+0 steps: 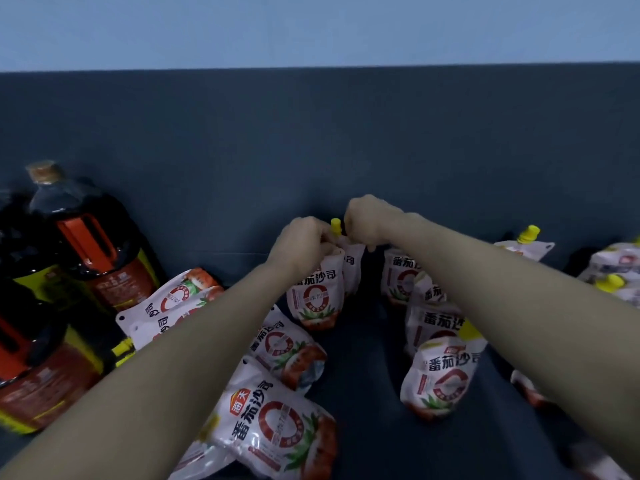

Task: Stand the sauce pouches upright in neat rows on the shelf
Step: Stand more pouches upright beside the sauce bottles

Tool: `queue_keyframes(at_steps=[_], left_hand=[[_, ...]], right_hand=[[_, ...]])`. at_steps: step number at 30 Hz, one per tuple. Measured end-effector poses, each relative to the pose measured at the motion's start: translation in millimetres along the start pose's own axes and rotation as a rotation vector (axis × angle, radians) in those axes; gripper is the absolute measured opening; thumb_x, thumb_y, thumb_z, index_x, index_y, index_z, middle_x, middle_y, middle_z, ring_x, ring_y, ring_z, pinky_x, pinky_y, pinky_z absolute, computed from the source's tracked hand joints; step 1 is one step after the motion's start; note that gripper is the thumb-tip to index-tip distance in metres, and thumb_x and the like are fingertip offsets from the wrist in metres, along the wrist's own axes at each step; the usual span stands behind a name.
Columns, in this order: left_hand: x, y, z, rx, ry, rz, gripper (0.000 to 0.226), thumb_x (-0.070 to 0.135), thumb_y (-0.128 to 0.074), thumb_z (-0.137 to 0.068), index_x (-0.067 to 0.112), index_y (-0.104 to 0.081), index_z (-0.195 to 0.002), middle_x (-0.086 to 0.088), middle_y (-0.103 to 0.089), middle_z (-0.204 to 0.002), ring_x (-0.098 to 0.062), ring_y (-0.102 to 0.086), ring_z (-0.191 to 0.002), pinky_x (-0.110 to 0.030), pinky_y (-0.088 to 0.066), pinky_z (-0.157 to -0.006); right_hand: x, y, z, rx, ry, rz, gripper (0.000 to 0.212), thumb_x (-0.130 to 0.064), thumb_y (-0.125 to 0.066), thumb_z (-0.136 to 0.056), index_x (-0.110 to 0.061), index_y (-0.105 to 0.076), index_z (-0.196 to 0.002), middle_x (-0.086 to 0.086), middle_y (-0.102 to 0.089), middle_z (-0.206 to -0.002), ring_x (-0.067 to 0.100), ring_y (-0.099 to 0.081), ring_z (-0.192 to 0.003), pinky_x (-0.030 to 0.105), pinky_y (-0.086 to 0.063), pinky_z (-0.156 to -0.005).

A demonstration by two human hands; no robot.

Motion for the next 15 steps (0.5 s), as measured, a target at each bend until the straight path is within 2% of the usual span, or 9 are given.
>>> queue_keyframes(at_steps=[5,8,12,15], left_hand=[[-13.2,3.5,2.5,-0.075,0.039,0.06,0.023,0.024,-0.073,-0.079,0.013,-0.071,-0.099,-0.006,-0.07,-0.102,-0.021,-0.063,-0.096,-0.039,-0.053,-0.086],[-13.4,12.2,10.8,-0.073,0.05,0.174,0.026,0.032,-0.068,-0.083,0.014,-0.07,-0.102,-0.003,-0.069,-0.103,-0.015,-0.062,-0.093,-0.03,-0.051,-0.081],[-16.5,33.2,23.0,0.024,0.091,0.215,0.023,0.024,-0.06,-0.09,0.01,-0.067,-0.106,-0.007,-0.068,-0.106,-0.016,-0.06,-0.096,-0.026,-0.046,-0.078],[-26.0,47.8,35.1,0.066,0.127,0.139,0.02,0.018,-0.06,-0.09,0.008,-0.067,-0.106,-0.008,-0.067,-0.108,-0.014,-0.057,-0.094,-0.023,-0.041,-0.079]], right_hand=[[-3.5,13.7,6.2,0.046,0.009,0.018,0.017,-0.001,-0.062,-0.08,-0.003,-0.071,-0.094,0.008,-0.059,-0.067,0.028,-0.066,-0.069,0.037,-0.061,-0.072],[-8.7,26.6,12.1,0.109,0.016,0.023,0.017,-0.006,-0.062,-0.082,-0.003,-0.07,-0.097,0.008,-0.058,-0.068,0.029,-0.064,-0.07,0.036,-0.058,-0.071],[-22.7,42.5,25.1,0.215,0.045,0.009,0.021,-0.009,-0.059,-0.087,-0.005,-0.067,-0.107,0.015,-0.064,-0.104,0.032,-0.06,-0.084,0.034,-0.052,-0.072],[-45.1,47.0,33.8,0.234,0.121,-0.029,0.02,-0.009,-0.059,-0.088,-0.005,-0.068,-0.104,0.015,-0.066,-0.109,0.034,-0.065,-0.094,0.036,-0.054,-0.078]])
Point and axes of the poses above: each hand's wrist, its own z-axis away from the middle knuckle, its own y-axis out of the back of the hand, x = y × z, the point moved 3 cm from there along -z, towards the middle knuckle
